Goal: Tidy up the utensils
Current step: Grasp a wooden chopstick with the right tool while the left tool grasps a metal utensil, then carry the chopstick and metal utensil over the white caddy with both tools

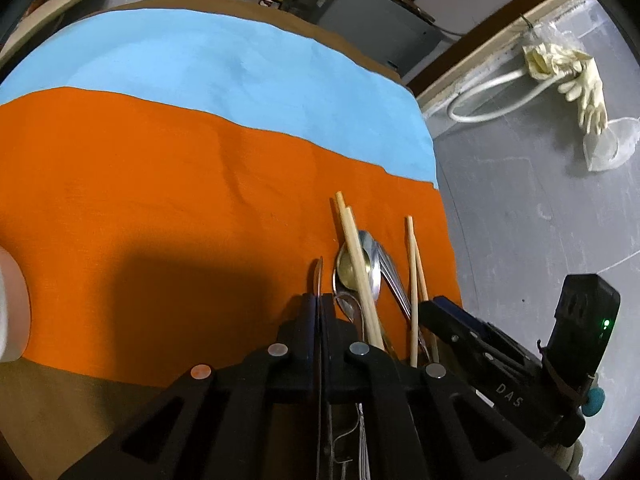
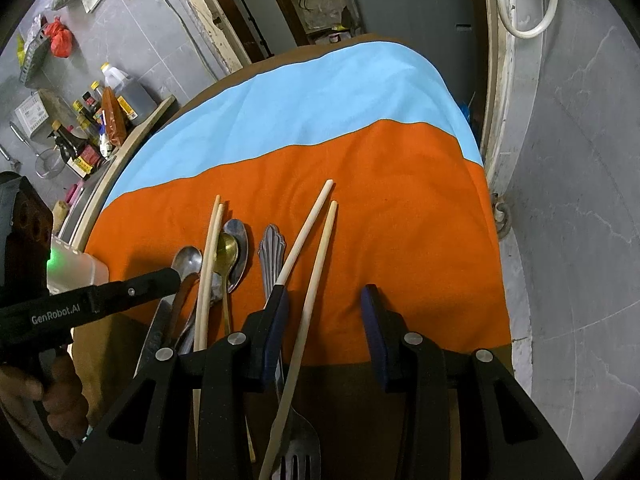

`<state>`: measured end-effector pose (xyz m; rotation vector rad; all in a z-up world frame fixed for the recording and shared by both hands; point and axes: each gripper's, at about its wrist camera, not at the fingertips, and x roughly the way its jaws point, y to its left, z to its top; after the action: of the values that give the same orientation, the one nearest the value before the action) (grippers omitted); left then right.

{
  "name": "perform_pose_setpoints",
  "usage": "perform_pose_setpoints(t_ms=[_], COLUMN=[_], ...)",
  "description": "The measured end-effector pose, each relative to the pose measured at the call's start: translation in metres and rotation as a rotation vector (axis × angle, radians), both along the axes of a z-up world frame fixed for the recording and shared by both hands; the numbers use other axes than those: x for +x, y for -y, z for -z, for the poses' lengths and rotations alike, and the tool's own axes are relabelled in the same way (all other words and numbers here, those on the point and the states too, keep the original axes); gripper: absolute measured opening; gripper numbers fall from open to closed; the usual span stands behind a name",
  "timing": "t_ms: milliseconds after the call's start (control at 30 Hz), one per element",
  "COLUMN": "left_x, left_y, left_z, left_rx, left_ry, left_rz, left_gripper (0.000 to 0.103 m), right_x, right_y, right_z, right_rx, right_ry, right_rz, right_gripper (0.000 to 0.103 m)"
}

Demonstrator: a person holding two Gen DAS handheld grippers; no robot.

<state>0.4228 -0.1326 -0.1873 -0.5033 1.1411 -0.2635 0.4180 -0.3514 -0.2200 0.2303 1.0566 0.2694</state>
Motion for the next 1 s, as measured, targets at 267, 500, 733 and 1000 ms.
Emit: perform_pose_setpoints(t_ms=[267,500,733,1000], left_x=[0.009,-0.003,-0.042,-0.085], left_y=[0.009,0.003,-0.020,-0.052], left_z=[-0.002,-0.016,-0.054,-0.107], left_rx=[0.049,0.059,0.055,0.067], left_ry=[-0.028,0.005,0.184,0.408], left_rz=[0.065,0.026,-0.066,-0.193], left_gripper=[0.003,0.002,0.002,0.002], right_x=[0.003,-0.003,-0.034,-0.069], right_y=[-0.005,0.005,0.008,-0.008], right_z=[0.002,0.003,-0.022,-0.072], right_rx=[-0.026,0.093,0.188,0.250], right_ry=[-0.039,-0.081,0.040,0.268], right_rz=[-0.014,0.049,0.112,0.097], right_gripper=[0.016,0.006,0.004,0.004])
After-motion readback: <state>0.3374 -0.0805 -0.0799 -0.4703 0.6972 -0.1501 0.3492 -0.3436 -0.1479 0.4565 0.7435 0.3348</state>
